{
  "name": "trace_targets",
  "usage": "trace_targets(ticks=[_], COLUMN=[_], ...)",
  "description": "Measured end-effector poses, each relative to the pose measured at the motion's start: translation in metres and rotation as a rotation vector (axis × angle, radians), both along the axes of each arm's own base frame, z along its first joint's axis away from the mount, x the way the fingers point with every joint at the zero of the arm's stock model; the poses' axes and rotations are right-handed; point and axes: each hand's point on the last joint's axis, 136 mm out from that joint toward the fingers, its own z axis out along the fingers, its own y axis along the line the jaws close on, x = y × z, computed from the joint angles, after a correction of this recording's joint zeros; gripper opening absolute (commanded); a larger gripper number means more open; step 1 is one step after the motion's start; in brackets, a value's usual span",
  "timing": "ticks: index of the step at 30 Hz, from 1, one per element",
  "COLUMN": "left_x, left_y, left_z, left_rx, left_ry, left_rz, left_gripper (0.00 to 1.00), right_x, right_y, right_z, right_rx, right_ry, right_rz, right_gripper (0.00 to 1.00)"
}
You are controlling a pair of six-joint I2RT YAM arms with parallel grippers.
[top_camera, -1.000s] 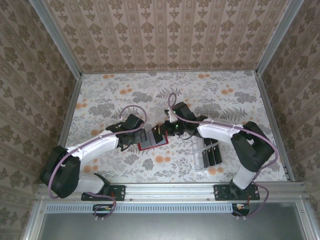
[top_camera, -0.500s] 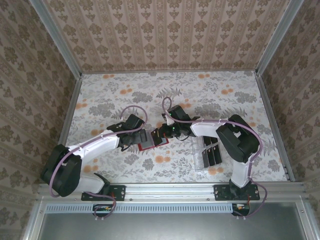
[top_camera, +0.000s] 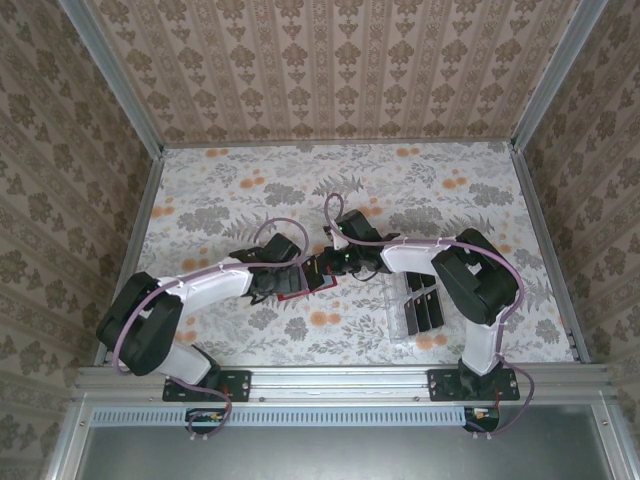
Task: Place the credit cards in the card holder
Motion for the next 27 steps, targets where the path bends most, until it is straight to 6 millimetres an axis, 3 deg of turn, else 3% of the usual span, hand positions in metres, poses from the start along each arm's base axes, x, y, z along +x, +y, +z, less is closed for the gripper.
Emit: trace_targets(ticks=[16, 27], left_x=[-0.009, -0.010], left_y=[0.015, 0.015], left_z=[-0.007, -0.007], left_rx=[0.018, 0.017], left_ry=[0.002, 0.002], left_rz=[0.073, 0.076], left_gripper=[1.00, 1.00], right_x=[0.001, 0.005], right_y=[-0.001, -0.003], right_z=[-0.002, 0.006], right_rx=[0.000, 0.102], right_ry=[0.005, 0.017], right_rz=[-0.014, -0.065], right_gripper=[0.00, 0.00])
